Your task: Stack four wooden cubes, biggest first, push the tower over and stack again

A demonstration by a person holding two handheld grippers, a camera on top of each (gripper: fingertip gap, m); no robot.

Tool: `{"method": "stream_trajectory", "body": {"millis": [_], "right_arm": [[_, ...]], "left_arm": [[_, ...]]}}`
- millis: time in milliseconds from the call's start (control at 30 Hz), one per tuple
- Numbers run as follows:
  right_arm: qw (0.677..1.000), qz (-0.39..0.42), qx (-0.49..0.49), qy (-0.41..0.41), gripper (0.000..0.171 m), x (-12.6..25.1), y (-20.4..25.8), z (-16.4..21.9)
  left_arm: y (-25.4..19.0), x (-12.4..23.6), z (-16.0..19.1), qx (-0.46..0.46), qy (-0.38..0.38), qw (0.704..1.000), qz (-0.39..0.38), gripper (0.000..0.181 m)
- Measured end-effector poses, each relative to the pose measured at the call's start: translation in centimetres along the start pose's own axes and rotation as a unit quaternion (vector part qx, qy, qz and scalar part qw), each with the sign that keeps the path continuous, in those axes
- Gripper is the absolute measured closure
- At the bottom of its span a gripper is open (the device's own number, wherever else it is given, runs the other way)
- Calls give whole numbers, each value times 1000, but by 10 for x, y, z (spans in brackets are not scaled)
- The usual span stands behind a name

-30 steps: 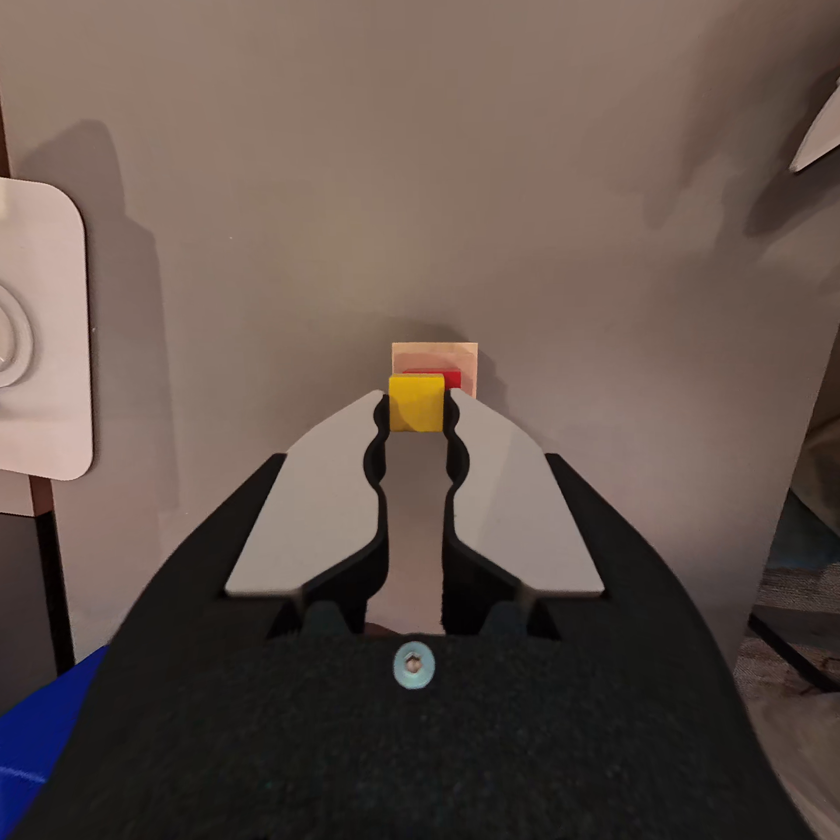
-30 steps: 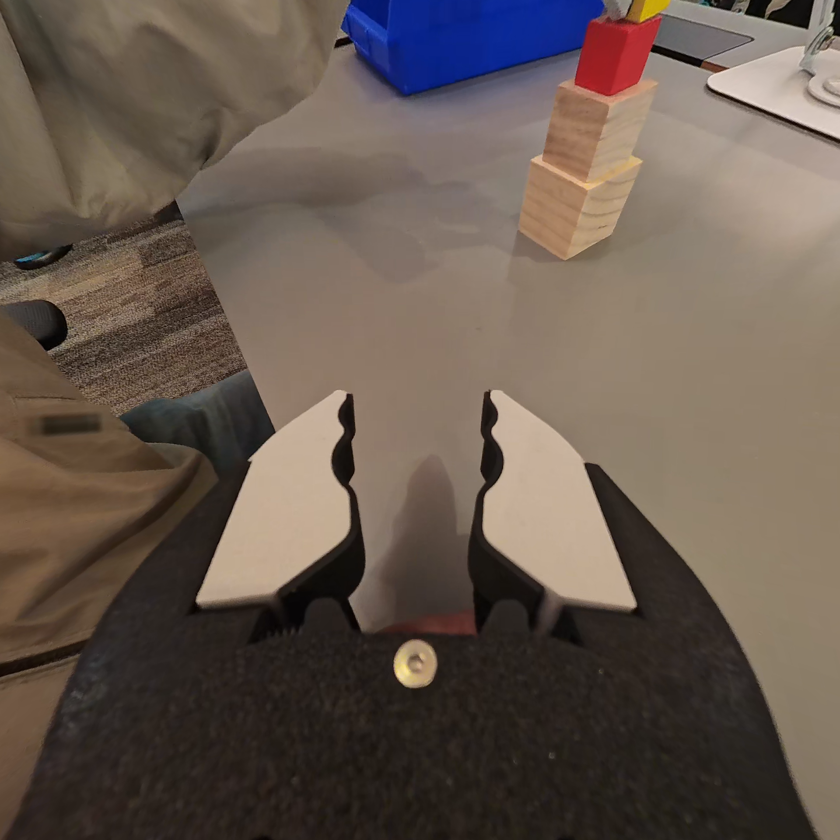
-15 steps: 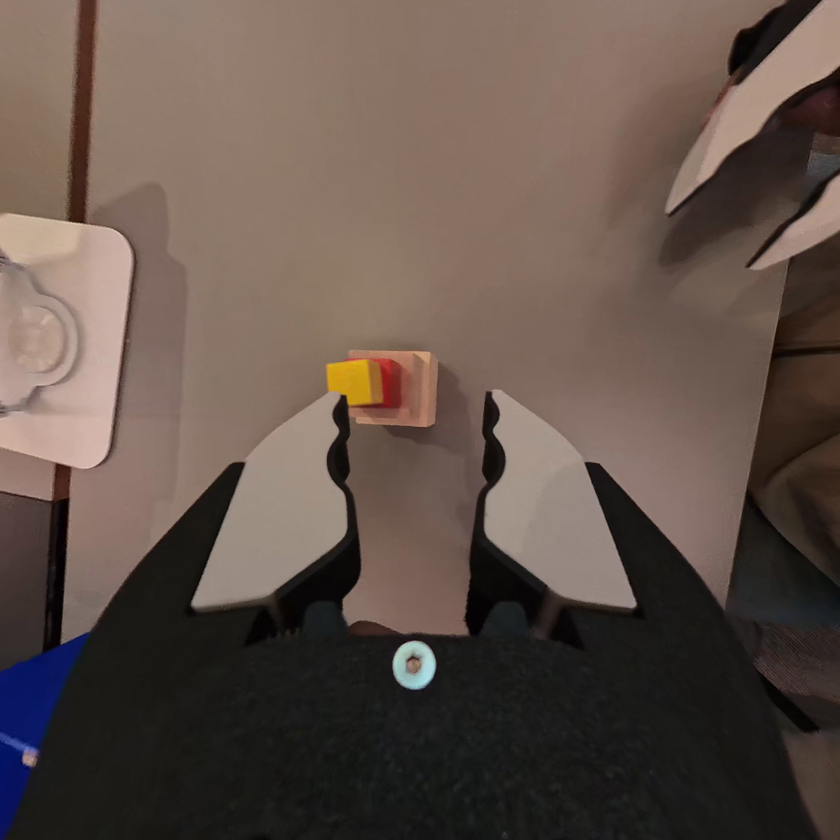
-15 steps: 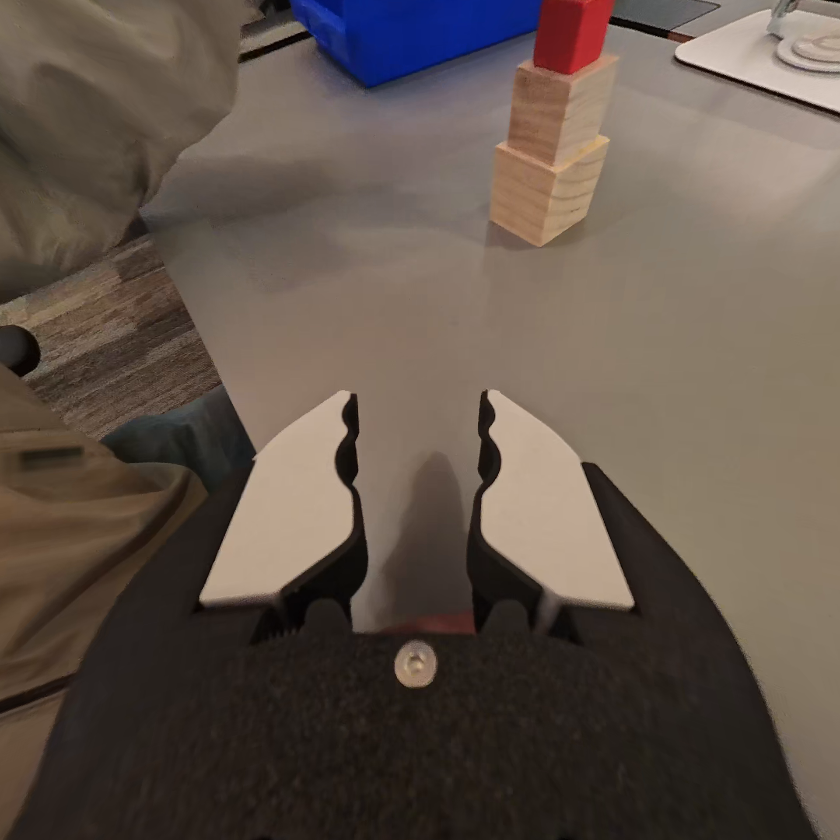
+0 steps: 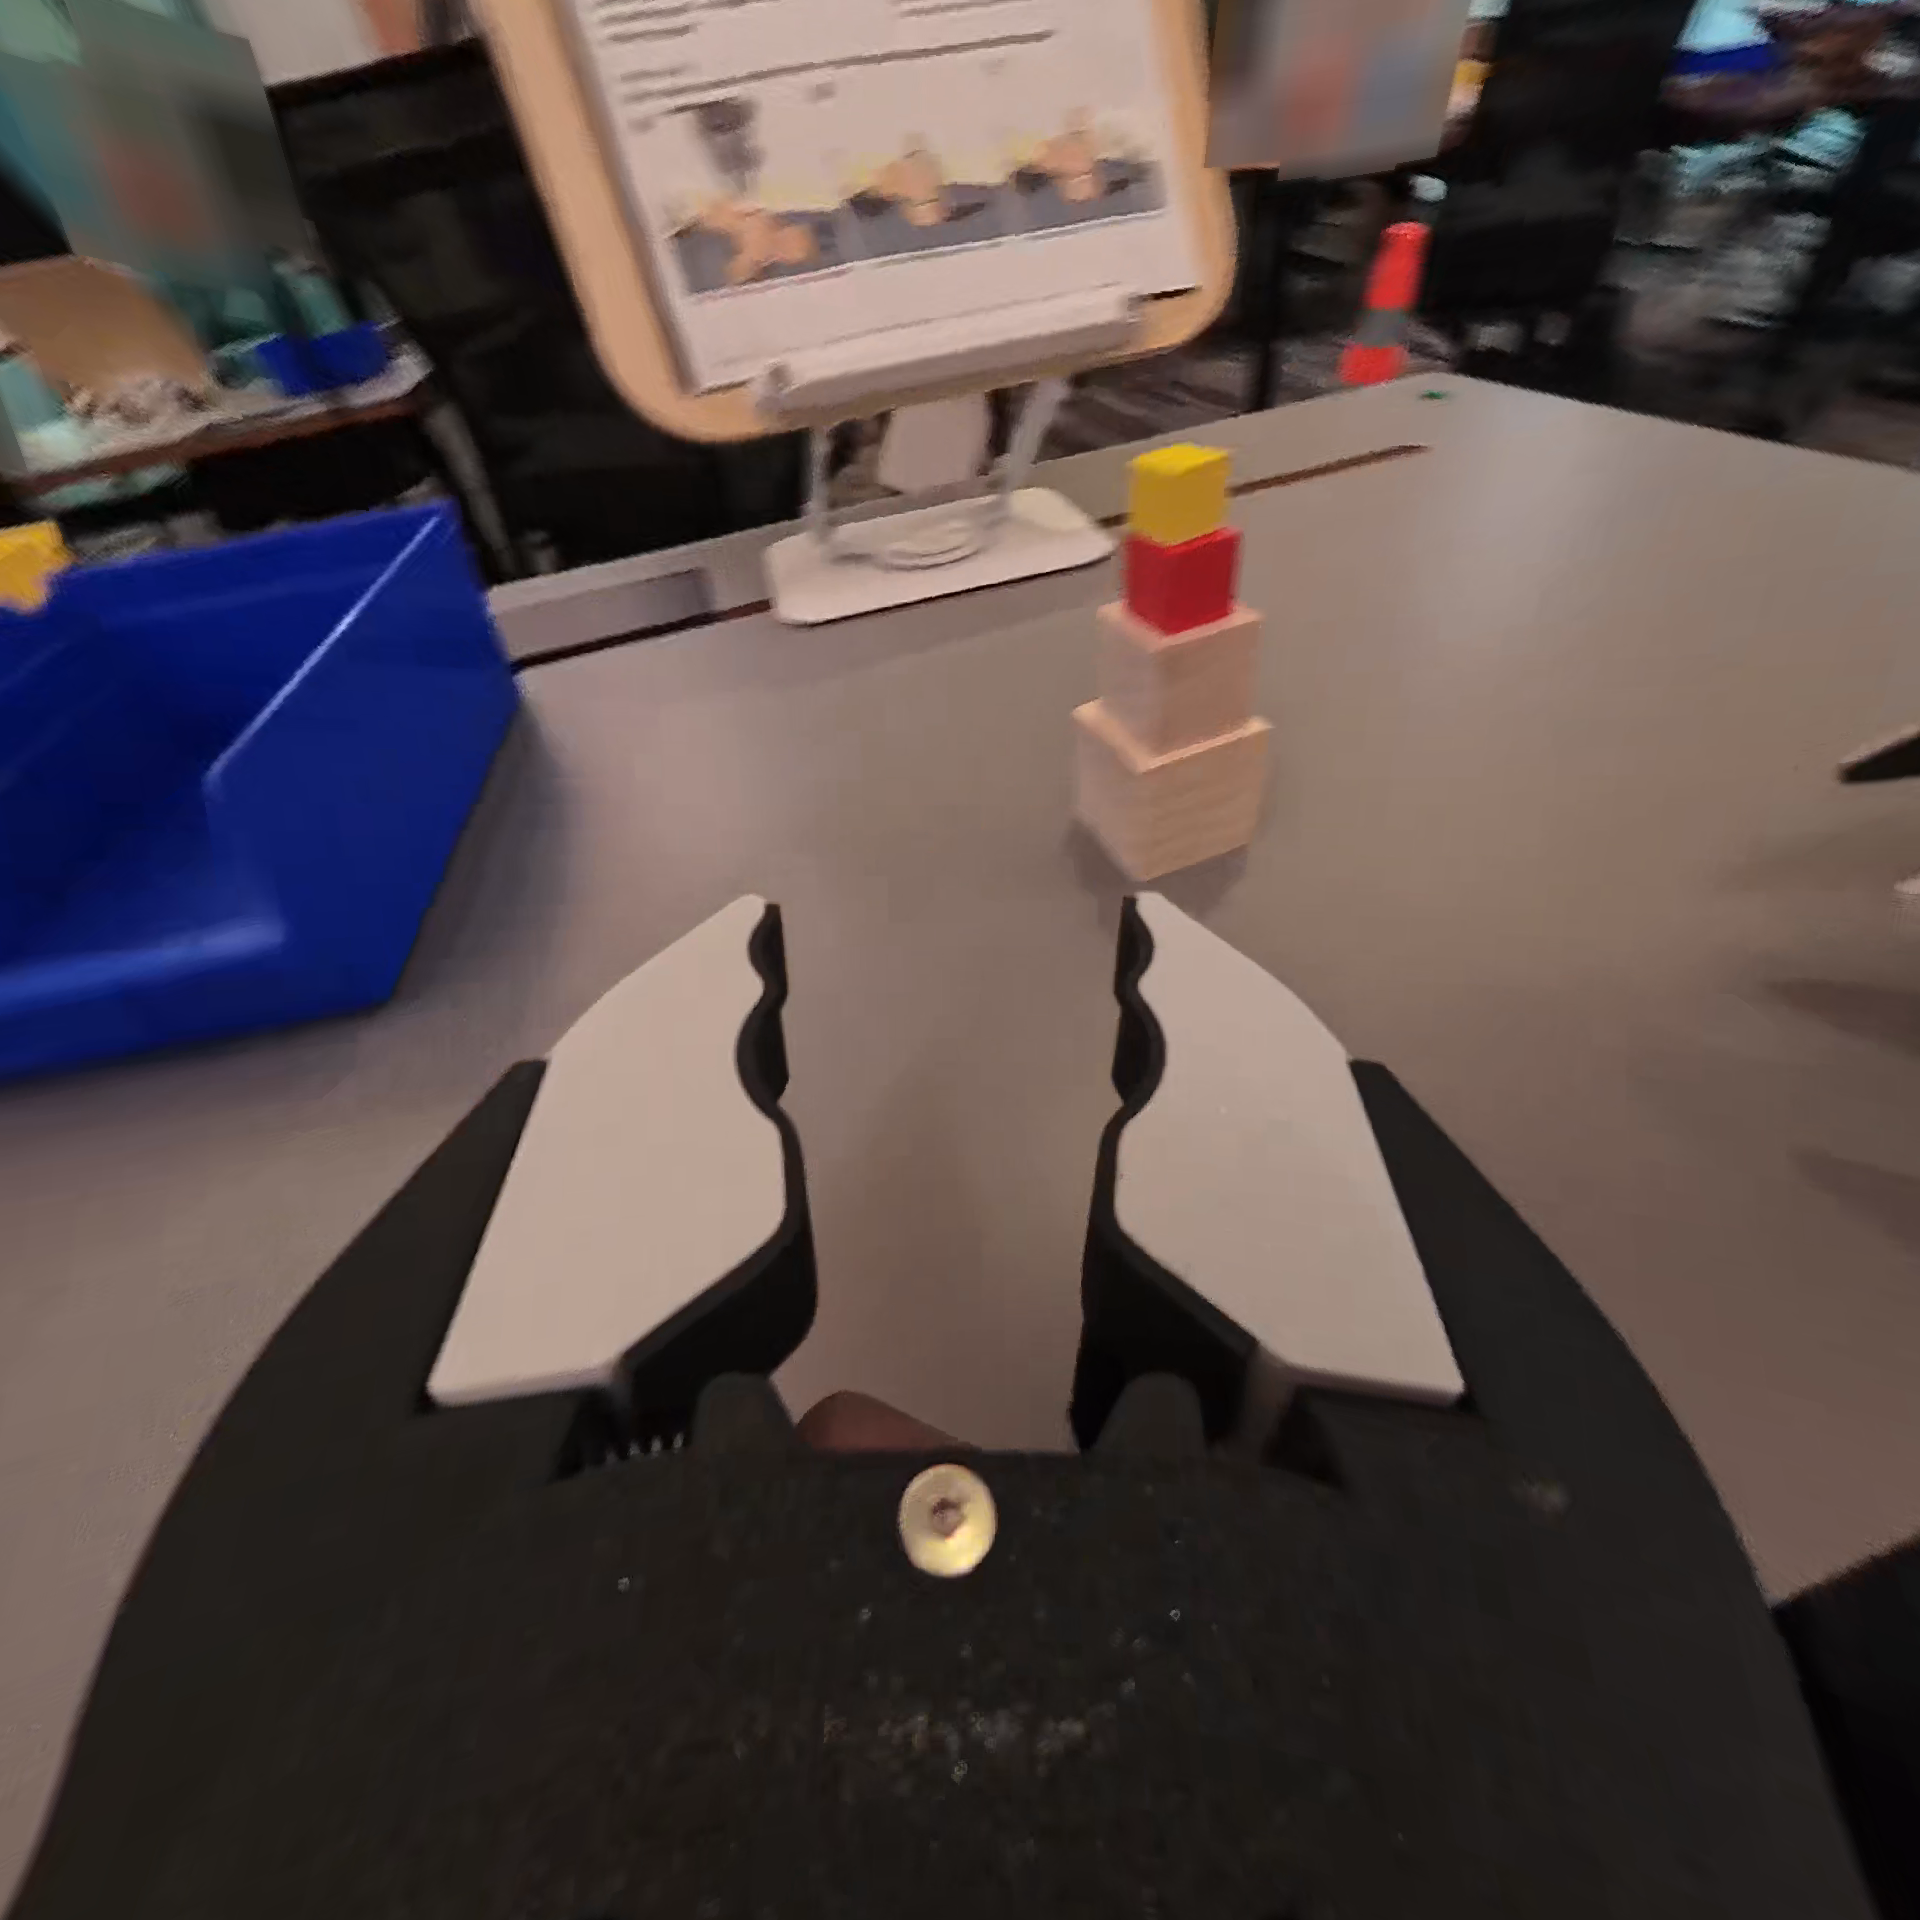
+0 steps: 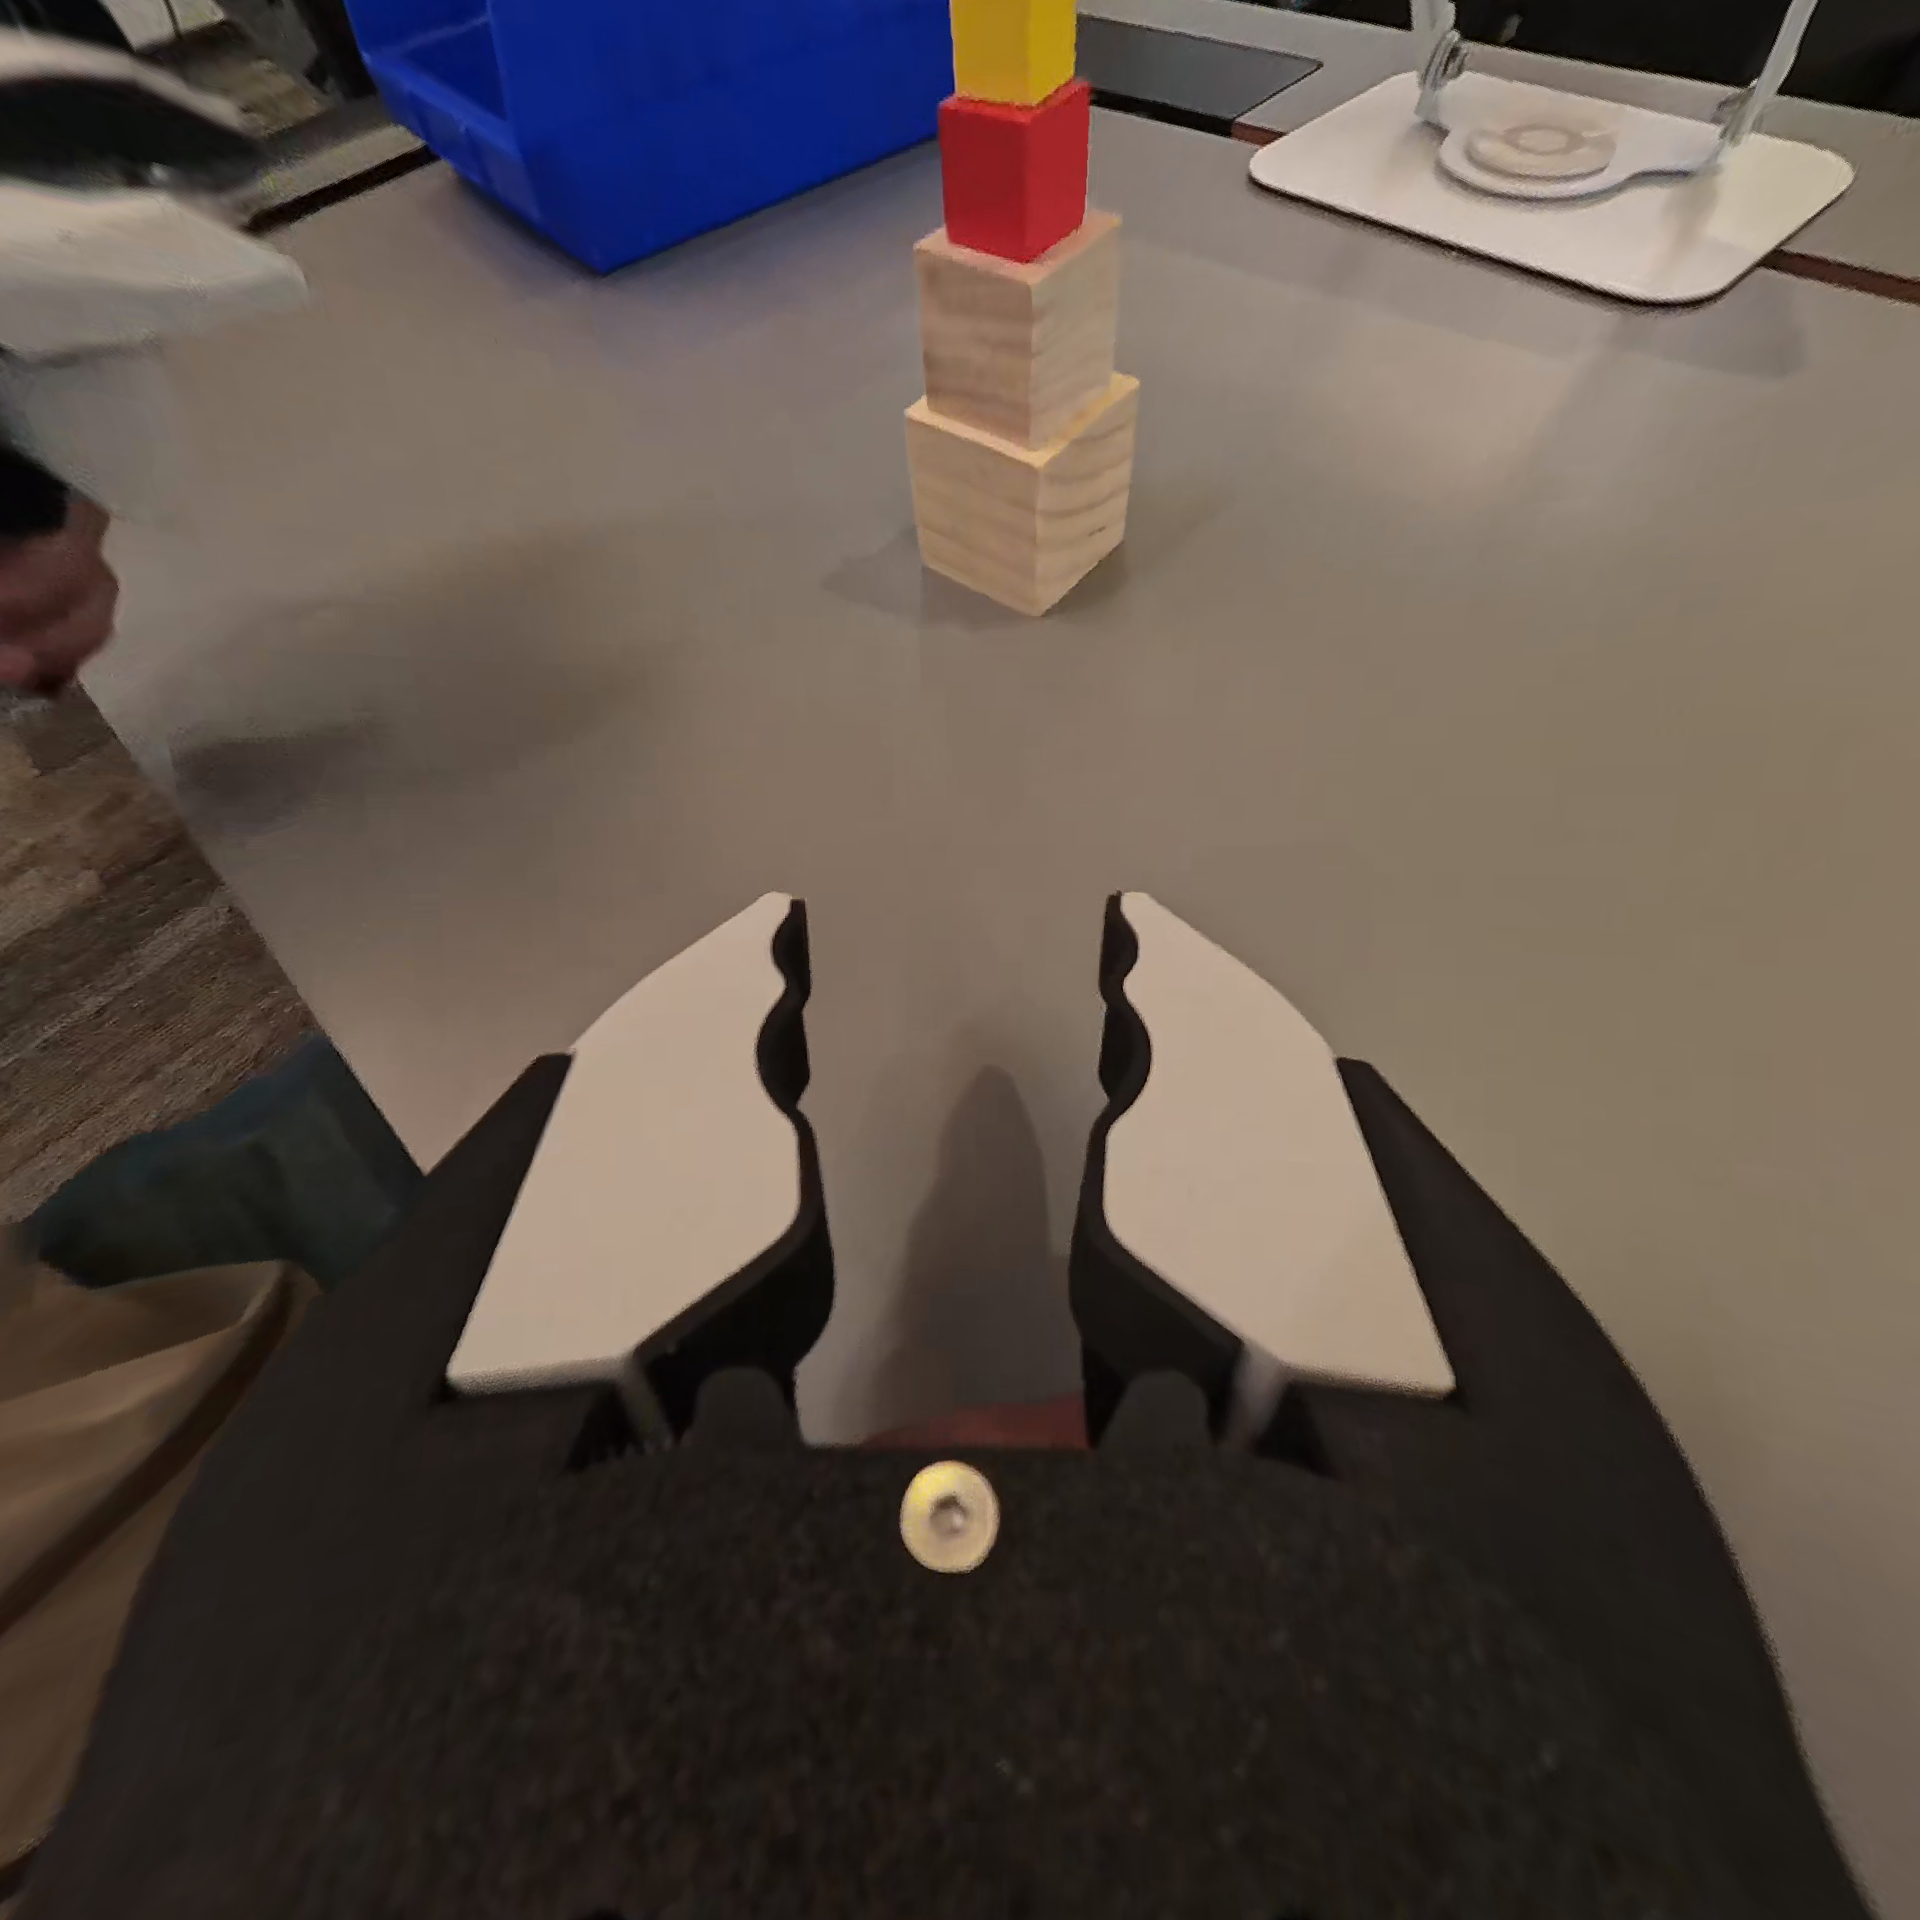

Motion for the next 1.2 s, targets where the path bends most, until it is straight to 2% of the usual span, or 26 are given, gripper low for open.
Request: {"method": "stream_trajectory", "body": {"millis": [100, 167, 333, 633, 733, 767, 800, 867, 967, 1033, 1100, 1133, 1167, 1200], "right_arm": [[999, 9, -3, -36, 115, -6, 2, -5], [998, 16, -4, -66, 115, -8, 4, -8], [994, 31, 15, -107, 116, -2, 8, -12], [995, 21, 2, -95, 118, -3, 7, -9], [997, 1, 11, -76, 127, -9, 11, -8], [997, -20, 25, -69, 141, -13, 15, -10], [996, -51, 50, -52, 169, -19, 22, -12], [985, -128, 110, 19, 171, -41, 42, -16], [935, -243, 202, 162, 171, -79, 90, -8], [910, -219, 295, 190, 171, -114, 96, -7], [920, -95, 334, 181, 171, -158, 48, -31], [934, -29, 310, 173, 171, -175, 11, -48], [949, -15, 263, 173, 171, -182, -14, -59], [959, -39, 226, 165, 171, -180, -19, -65]], "left_arm": [[11, 1, 22, 65, 8, 997, -39, 119], [12, 1, 29, 93, 8, 995, -37, 122], [7, -1, 30, 76, 19, 996, -38, 125], [2, -6, 35, 77, 41, 996, -18, 126], [3, -6, 36, 85, 43, 995, -12, 126], [3, -6, 36, 87, 42, 995, -11, 126], [3, -6, 36, 89, 40, 995, -11, 127], [3, -4, 33, 91, 28, 995, -7, 130], [3, 1, 29, 88, 5, 996, -7, 135], [2, 2, 29, 82, 1, 997, -1, 136], [0, 2, 29, 75, 5, 997, 3, 135], [-1, 1, 29, 72, 6, 997, 3, 135], [-2, 1, 29, 68, 8, 998, 4, 135], [-2, 1, 29, 67, 9, 998, 4, 135]]}}
Point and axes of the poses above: each gripper's, where its closed fingertips meet, x back along the fingers, z out of its underside, y = z × x across the jaws, the point moved 3 cm from there along x, back along the fingers, and after that the axes turned 7 degrees about -x, right-handed, at the moved point
